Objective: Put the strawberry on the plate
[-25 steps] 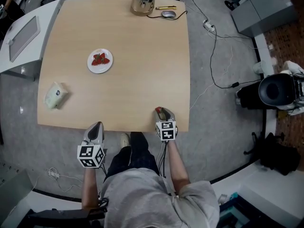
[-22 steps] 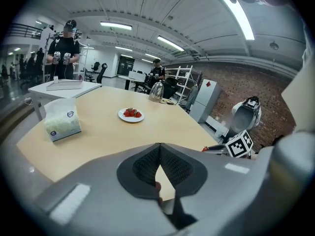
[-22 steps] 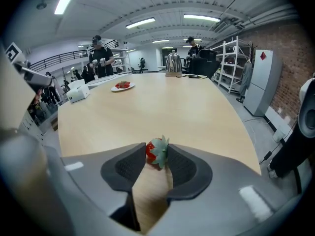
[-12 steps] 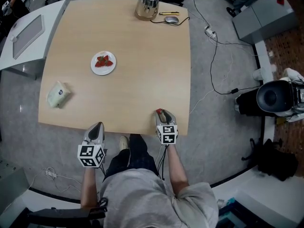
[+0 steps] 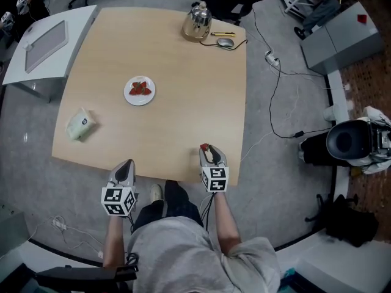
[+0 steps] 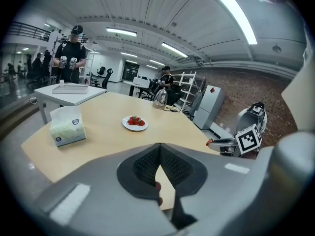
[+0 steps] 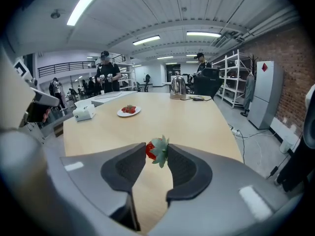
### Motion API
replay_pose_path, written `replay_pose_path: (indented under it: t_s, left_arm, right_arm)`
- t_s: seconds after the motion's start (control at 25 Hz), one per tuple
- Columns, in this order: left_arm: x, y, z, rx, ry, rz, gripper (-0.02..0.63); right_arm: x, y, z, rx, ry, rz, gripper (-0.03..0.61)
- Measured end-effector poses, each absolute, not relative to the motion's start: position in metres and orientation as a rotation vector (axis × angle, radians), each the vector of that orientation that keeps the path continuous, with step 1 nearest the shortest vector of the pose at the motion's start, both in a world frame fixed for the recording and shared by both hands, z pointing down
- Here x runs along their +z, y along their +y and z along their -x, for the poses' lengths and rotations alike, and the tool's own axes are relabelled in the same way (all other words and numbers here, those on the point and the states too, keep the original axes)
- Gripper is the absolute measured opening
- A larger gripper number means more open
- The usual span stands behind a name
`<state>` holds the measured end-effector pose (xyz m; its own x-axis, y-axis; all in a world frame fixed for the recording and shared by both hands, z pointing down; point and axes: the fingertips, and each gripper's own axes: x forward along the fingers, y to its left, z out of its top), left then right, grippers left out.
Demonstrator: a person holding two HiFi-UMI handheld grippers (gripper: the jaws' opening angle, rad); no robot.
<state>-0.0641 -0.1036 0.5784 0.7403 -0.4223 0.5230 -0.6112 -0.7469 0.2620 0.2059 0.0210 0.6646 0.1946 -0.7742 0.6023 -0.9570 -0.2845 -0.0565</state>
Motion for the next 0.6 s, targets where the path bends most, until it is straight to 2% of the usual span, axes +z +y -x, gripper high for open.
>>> replay_pose_path:
  t_s: [0.6]
  left_arm:
    - [0.569, -0.127, 0.058, 0.559, -0.900, -2.486, 0.020]
  right_arm:
    - [0.593, -0.066, -0.203, 0.626, -1.859, -2.100, 0.145]
